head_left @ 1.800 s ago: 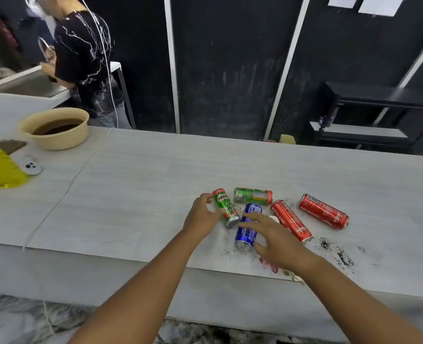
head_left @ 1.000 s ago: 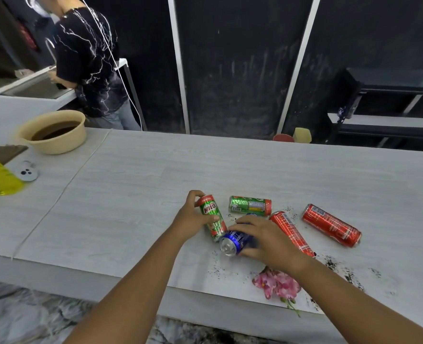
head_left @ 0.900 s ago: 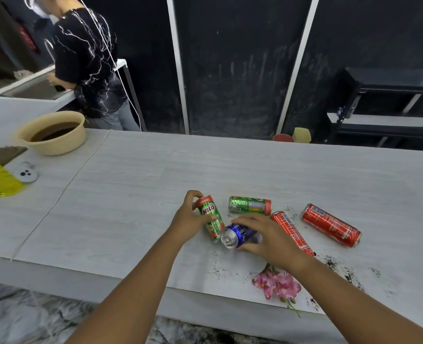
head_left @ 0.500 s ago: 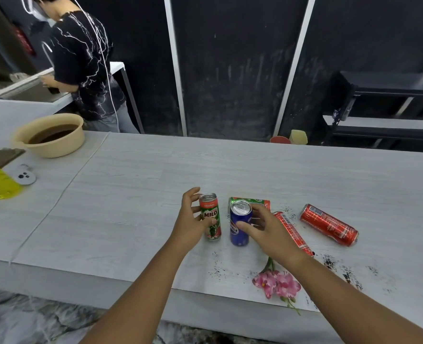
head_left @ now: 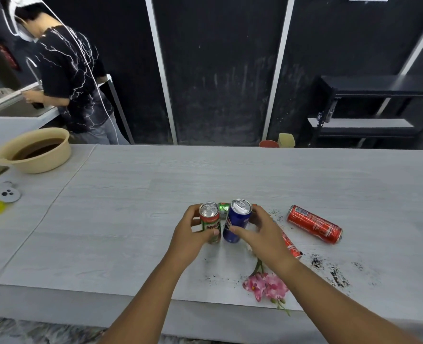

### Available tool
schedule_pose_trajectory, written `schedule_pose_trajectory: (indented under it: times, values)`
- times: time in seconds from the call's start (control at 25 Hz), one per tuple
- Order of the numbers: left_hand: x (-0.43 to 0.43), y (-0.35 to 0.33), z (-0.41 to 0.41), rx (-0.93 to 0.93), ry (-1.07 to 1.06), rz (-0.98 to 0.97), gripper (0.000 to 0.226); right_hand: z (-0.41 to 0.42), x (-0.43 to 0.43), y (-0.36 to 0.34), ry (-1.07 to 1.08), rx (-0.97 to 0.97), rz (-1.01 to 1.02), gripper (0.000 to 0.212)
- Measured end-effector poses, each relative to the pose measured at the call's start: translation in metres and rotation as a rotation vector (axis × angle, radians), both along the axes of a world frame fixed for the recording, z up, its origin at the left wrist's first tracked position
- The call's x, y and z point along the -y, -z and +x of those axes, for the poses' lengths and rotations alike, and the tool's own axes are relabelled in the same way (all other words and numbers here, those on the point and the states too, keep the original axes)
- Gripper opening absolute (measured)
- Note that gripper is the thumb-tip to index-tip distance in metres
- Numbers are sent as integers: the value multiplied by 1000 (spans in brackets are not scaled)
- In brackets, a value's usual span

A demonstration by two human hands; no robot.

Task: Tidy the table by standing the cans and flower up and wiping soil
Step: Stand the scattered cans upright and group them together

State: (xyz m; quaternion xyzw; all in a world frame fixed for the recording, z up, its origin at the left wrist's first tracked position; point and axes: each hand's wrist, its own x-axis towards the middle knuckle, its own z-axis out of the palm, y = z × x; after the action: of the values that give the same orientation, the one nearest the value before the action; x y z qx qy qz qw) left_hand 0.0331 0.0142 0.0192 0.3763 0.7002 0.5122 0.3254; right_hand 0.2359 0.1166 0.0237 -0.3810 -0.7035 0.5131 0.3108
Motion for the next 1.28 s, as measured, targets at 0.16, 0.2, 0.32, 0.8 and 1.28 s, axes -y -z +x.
schedule_pose_trajectory:
  times: [0.16,0.2,0.32,0.8,1.28]
  values:
    - [-41,-33,39,-32,55,64,65,51,-28,-23,157,-75,27,58]
    - [-57,-39,54,-38,81,73,65,70,-39,-28,206,-75,39,58]
    - [-109,-49,108,-51,156,78,65,137,-79,-34,367,-88,46,60]
    - [-282,-21,343,-24,449,-49,68,360,-208,6,763,43,-3,64]
    - [-353,17,420,-129,479,-81,71,419,-261,36,706,57,-78,66]
